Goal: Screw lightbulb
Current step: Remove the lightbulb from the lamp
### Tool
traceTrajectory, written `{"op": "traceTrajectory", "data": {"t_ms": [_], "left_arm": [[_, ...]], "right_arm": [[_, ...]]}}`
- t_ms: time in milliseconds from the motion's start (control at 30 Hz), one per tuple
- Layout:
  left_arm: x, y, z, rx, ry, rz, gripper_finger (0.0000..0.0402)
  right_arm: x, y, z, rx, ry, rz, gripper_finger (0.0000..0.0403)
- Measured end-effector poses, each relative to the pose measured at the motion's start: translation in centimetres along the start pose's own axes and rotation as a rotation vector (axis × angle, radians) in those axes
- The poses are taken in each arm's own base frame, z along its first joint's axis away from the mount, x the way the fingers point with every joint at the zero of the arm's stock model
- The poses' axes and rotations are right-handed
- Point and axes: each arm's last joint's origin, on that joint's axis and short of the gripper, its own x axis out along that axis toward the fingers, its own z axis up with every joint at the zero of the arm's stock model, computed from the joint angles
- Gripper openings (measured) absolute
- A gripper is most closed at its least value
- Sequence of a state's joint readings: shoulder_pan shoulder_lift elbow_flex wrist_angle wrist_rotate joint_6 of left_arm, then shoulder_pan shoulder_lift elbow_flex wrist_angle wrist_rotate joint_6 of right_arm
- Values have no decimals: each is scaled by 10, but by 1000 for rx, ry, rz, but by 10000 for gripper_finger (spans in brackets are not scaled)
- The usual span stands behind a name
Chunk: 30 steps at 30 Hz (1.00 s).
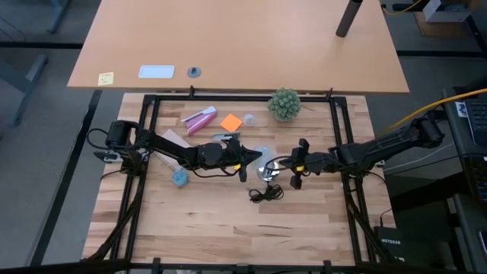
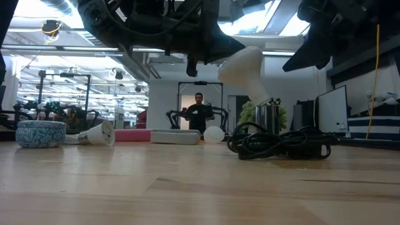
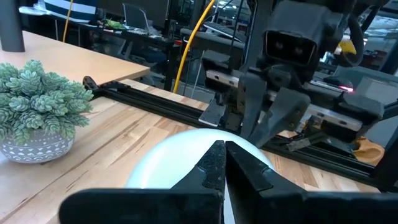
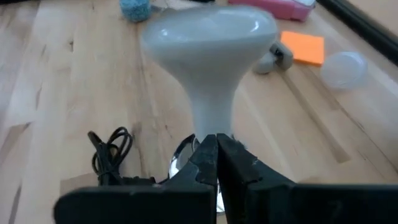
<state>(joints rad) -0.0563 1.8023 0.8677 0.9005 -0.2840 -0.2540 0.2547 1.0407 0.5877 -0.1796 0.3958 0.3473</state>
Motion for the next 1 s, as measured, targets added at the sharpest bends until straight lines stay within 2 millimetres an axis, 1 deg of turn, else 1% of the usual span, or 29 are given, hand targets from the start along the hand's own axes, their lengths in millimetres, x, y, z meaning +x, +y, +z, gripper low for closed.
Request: {"op": "traceTrajectory", "data": {"t_ms": [67, 133, 300, 400, 500, 600, 800, 1000], "left_arm": [[0, 0, 0, 0, -1, 0, 2], [0, 0, 0, 0, 0, 0, 2], [0, 0, 0, 0, -1, 0, 2], [0, 0, 0, 0, 0, 1, 1], [0, 0, 0, 1, 3, 2, 1], [0, 0, 0, 2, 6, 2, 1], [0, 0, -1, -3, 18, 6, 1], [0, 0, -1, 0, 25, 8, 1]], "right_arm": [[4, 2, -1, 9, 16, 20, 11], [8, 4, -3, 41, 36, 39, 29], [21, 8, -8, 60, 64, 37, 105], [25, 10, -8, 64, 60, 49, 150], [29, 13, -5, 79, 21, 60, 186], [37, 15, -5, 82, -12, 17, 214], [58, 14, -11, 90, -15, -40, 248], [78, 6, -17, 103, 11, -88, 254]]}}
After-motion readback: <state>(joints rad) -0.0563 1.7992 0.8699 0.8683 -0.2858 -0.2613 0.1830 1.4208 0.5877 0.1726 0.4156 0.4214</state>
